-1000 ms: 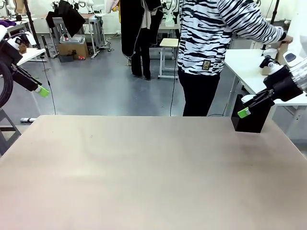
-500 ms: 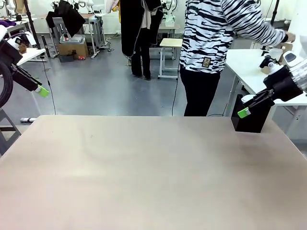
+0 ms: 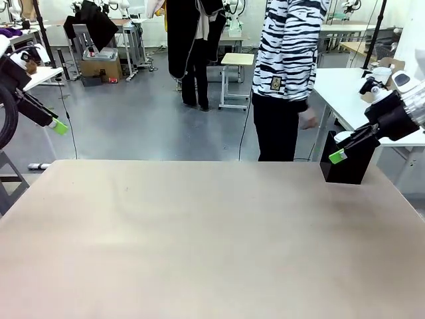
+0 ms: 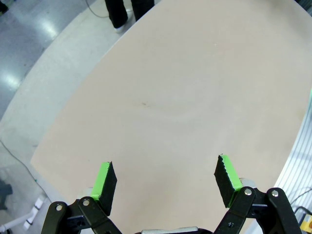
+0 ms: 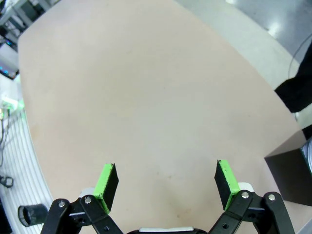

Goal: Pour a drink into a cup and package it in a carrier.
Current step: Insert the held 600 ml Paper Cup into the Cup Carrier.

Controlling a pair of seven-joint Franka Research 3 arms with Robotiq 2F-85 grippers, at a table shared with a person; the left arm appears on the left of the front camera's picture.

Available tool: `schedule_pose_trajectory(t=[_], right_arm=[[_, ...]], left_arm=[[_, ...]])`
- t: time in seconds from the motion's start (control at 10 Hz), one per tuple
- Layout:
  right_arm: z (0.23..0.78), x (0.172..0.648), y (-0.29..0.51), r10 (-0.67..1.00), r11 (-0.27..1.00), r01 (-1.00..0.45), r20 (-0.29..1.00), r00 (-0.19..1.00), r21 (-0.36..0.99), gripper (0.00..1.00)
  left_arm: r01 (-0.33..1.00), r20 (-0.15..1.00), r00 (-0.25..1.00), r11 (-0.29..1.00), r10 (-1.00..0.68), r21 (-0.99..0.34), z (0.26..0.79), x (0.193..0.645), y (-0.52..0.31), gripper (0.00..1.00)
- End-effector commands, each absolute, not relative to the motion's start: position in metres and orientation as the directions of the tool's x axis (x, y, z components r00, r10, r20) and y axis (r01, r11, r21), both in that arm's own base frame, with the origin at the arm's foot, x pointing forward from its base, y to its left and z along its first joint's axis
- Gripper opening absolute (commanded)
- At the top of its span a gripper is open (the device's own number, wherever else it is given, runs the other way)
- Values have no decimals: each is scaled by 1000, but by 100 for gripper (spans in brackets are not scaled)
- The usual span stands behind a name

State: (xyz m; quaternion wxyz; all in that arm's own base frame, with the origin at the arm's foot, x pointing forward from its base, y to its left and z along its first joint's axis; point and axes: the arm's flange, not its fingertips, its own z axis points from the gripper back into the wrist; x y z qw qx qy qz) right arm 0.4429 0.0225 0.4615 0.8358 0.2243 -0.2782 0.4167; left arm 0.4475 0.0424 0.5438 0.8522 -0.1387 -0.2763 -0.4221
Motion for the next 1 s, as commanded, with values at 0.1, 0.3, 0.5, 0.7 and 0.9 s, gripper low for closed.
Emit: schedule_pose_trajectory(t=[0.1, 0.3, 0.5, 0.7, 0.9], right_arm=[[461, 446, 20, 586, 535, -835, 656, 475, 128, 100], [461, 446, 20, 586, 535, -835, 656, 475, 128, 100], [461, 446, 20, 586, 535, -835, 656, 475, 128, 100], [461, 446, 20, 586, 535, -835, 656, 475, 128, 100], [461, 446, 20, 586, 535, -835, 656, 475, 128, 100]], left_arm=[[792, 586, 494, 611, -642, 2, 545, 447, 42, 100], [792, 586, 494, 611, -642, 2, 545, 447, 42, 100], [792, 586, 494, 611, -642, 2, 545, 447, 42, 100], [792, 586, 494, 611, -642, 2, 545, 447, 42, 100], [792, 586, 494, 611, -642, 2, 545, 447, 42, 100]])
